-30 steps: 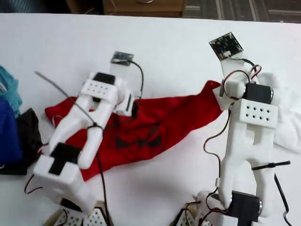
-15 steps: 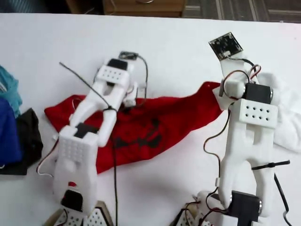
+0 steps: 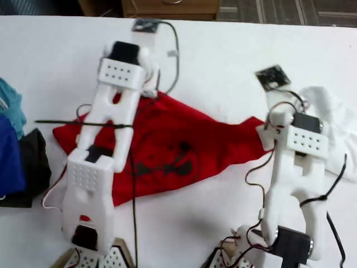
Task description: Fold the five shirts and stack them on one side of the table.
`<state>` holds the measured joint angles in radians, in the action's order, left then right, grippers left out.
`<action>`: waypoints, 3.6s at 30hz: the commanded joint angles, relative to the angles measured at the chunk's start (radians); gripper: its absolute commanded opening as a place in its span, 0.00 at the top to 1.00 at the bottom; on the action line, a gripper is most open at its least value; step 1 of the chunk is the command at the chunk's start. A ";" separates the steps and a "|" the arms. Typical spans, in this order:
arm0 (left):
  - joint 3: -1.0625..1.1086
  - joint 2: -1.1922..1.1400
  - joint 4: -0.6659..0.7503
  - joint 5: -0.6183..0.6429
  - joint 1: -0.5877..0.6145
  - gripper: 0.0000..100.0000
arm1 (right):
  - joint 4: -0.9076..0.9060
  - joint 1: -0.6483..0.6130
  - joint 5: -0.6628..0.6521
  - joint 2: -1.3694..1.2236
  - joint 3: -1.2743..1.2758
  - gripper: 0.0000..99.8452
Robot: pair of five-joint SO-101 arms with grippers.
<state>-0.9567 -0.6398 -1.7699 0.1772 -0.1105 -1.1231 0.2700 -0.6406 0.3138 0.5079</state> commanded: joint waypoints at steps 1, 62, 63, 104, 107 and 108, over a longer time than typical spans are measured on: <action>-0.065 0.017 -0.014 -0.017 0.057 0.97 | 0.024 0.067 -0.011 0.016 -0.006 0.98; 0.937 1.310 0.416 -0.319 0.196 0.98 | -0.199 -0.163 0.419 0.344 -0.850 0.98; 0.978 1.287 0.459 -0.319 0.196 0.98 | -0.186 -0.186 0.434 0.291 -0.850 0.98; -0.699 -0.405 -0.015 -0.465 0.339 0.96 | -0.608 -0.371 0.408 -1.167 -2.116 0.98; -0.636 -0.350 -0.020 -0.519 0.365 0.98 | -0.653 -0.371 0.407 -1.150 -2.107 0.98; -0.598 -0.325 -0.021 -0.529 0.371 0.98 | -0.651 -0.369 0.407 -1.130 -2.087 0.98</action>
<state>-1.5950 -1.0879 -1.7668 -0.3138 0.2225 -1.7430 -0.0997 -0.2232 -0.8999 -1.5696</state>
